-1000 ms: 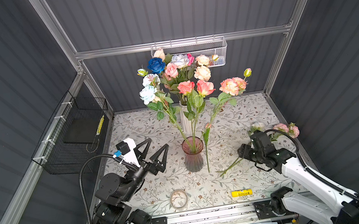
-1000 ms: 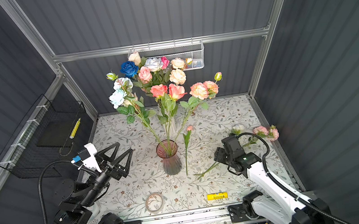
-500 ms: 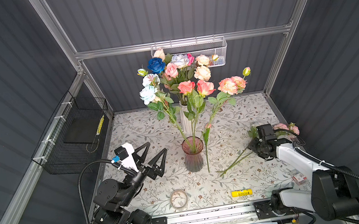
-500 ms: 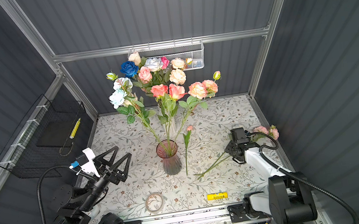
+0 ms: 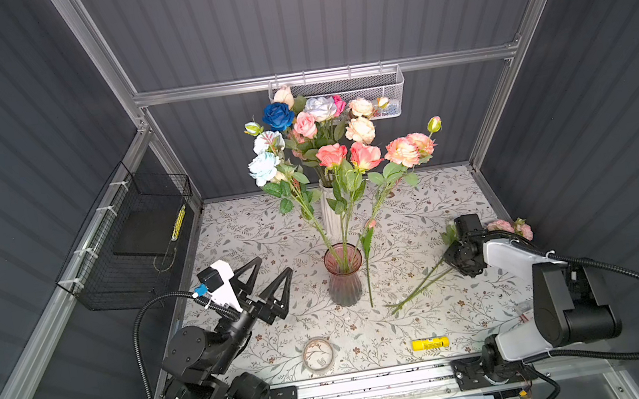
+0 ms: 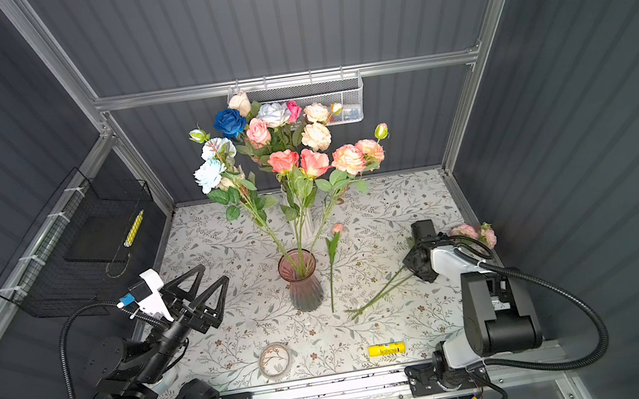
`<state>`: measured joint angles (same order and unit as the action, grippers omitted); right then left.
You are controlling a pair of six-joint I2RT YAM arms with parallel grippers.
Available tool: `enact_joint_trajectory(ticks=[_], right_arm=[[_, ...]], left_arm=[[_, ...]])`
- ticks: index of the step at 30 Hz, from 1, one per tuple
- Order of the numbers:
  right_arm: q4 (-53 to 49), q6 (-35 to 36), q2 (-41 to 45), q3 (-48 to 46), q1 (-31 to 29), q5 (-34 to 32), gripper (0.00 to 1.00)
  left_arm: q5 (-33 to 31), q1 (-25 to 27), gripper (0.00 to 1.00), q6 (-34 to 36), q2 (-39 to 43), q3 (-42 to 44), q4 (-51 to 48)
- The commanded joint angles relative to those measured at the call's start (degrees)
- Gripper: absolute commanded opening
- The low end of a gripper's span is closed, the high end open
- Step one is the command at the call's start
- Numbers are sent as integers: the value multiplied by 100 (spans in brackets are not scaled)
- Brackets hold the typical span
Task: Arrange the flowers into the vase
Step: 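Grasp flower stems at the pile with the right gripper, then lift the pink rose spray up out of the pile with the right gripper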
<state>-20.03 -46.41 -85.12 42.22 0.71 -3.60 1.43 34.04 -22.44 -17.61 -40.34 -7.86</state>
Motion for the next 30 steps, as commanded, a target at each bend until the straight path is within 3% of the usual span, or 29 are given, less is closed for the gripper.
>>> enact_joint_trajectory(ticks=[1, 7, 16, 21, 30], right_arm=[[-15, -23, -91, 102, 43, 214, 22], [143, 225, 284, 79, 18, 344, 0], [517, 543, 2435, -314, -166, 459, 0], [1061, 844, 3630, -568, -226, 1017, 0], [1390, 972, 5497, -685, -562, 1897, 0]], left_arm=[[-143, -28, 100, 195, 113, -245, -92], [-152, -29, 100, 255, 84, -290, -127], [-109, -29, 100, 386, -104, -643, -263], [12, -29, 100, 472, -335, -906, -397], [982, -29, 100, 597, -988, -1450, -422]])
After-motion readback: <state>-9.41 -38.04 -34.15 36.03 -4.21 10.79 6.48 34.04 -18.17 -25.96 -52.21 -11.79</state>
